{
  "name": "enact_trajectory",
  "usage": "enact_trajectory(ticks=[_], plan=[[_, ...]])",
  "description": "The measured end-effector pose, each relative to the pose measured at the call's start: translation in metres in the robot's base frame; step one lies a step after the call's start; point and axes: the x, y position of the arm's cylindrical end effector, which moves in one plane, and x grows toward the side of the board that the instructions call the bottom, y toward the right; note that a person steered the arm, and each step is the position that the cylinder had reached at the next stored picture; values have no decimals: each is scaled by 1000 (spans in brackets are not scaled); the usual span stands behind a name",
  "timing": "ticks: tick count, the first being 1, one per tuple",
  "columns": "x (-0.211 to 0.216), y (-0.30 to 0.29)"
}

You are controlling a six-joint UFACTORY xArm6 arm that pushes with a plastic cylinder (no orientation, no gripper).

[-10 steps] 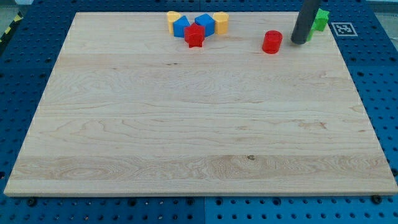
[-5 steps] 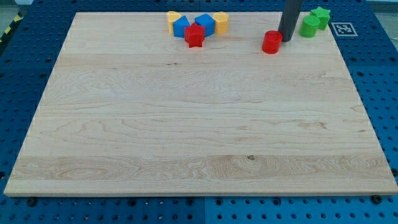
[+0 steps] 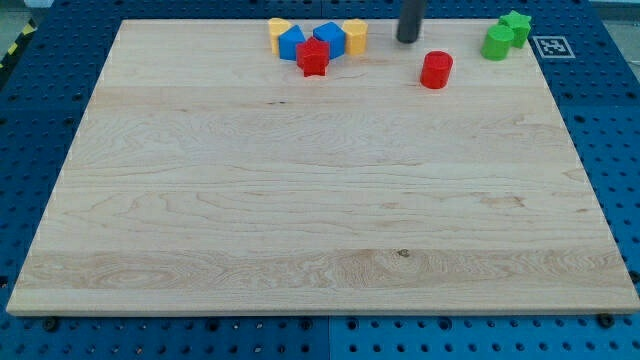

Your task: Slide the triangle to the center left side of the board

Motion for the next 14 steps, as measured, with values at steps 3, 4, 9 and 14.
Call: enact_trajectory(ticks=[3,4,9,14], plan=[[22,-79],[28,-98],[64,-232],[15,-222]])
